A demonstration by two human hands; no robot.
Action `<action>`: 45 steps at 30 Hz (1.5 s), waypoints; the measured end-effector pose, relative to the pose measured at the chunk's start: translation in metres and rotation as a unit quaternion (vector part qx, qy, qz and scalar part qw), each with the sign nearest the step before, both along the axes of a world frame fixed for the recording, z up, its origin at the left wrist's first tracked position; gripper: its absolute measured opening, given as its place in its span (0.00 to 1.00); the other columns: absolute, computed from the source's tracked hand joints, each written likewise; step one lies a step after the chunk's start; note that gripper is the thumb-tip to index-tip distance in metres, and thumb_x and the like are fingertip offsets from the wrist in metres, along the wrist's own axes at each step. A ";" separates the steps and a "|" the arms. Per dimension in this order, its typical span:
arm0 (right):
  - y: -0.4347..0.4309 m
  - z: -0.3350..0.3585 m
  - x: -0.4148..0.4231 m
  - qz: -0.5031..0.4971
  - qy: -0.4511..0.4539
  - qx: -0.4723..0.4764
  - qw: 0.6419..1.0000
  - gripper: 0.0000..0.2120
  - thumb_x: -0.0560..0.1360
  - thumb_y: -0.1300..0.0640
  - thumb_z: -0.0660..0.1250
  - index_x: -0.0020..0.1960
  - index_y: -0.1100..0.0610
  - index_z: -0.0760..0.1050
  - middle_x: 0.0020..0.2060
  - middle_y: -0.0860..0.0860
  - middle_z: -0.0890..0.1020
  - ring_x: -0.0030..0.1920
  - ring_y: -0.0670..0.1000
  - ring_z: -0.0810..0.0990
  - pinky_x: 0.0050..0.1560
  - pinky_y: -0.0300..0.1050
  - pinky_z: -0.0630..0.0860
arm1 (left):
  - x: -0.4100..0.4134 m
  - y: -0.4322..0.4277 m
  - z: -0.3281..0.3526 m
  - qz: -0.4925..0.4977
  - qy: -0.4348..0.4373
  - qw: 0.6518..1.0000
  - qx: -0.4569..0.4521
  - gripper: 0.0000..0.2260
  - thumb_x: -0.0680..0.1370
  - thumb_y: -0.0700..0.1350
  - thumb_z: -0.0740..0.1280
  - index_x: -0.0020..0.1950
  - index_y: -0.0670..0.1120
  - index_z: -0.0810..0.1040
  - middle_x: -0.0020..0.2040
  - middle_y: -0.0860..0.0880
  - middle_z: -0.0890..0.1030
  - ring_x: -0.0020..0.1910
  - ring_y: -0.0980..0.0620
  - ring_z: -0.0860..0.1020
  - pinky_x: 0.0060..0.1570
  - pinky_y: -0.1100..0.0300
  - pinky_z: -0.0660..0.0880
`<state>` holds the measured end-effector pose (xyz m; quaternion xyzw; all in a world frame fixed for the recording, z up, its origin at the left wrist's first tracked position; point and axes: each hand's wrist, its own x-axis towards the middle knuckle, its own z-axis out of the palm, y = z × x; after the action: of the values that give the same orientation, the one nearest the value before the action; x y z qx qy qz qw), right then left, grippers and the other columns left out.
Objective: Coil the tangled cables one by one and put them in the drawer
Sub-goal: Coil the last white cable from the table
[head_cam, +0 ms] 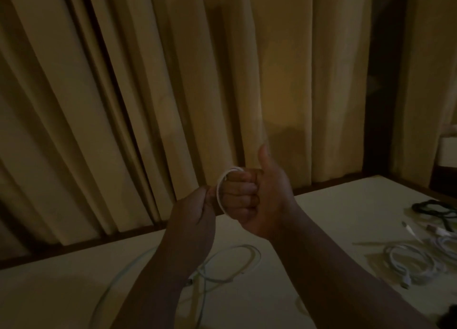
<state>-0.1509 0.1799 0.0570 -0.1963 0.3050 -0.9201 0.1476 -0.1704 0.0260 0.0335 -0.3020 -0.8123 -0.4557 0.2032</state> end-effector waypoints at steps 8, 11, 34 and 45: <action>0.017 0.002 -0.003 -0.087 0.019 -0.197 0.976 0.34 0.76 0.25 0.45 0.39 0.55 0.67 0.30 0.47 0.64 0.28 0.46 0.63 0.27 0.39 0.63 | 0.019 0.012 0.018 -0.097 -0.278 0.951 0.094 0.18 0.85 0.52 0.56 0.39 0.44 0.70 0.25 0.54 0.63 0.21 0.57 0.57 0.23 0.67 0.55; 0.011 0.002 -0.005 -0.131 0.020 -0.202 0.970 0.35 0.77 0.27 0.45 0.42 0.57 0.69 0.34 0.49 0.65 0.32 0.48 0.65 0.36 0.42 0.66 | 0.022 0.013 0.017 -0.101 -0.303 0.946 0.061 0.18 0.85 0.52 0.57 0.39 0.44 0.70 0.25 0.54 0.63 0.21 0.56 0.58 0.24 0.66 0.58; 0.004 -0.008 -0.023 -0.409 -0.012 0.291 0.865 0.30 0.82 0.34 0.45 0.46 0.55 0.76 0.32 0.56 0.76 0.37 0.58 0.75 0.47 0.51 0.74 | 0.032 0.001 0.032 0.053 -0.105 0.962 -0.247 0.15 0.83 0.53 0.62 0.41 0.50 0.81 0.30 0.51 0.77 0.27 0.53 0.74 0.31 0.56 0.72; -0.005 -0.027 -0.011 -0.256 0.141 0.648 0.703 0.36 0.74 0.26 0.40 0.44 0.52 0.76 0.37 0.48 0.77 0.38 0.46 0.75 0.42 0.46 0.71 | 0.009 -0.022 0.030 0.077 -0.025 0.971 -0.225 0.13 0.81 0.47 0.66 0.37 0.57 0.79 0.31 0.60 0.77 0.35 0.64 0.76 0.32 0.63 0.65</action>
<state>-0.1615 0.1749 0.0296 -0.0936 0.8821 -0.4593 -0.0473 -0.1617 0.0036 0.0635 -0.2653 -0.9195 -0.2517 0.1440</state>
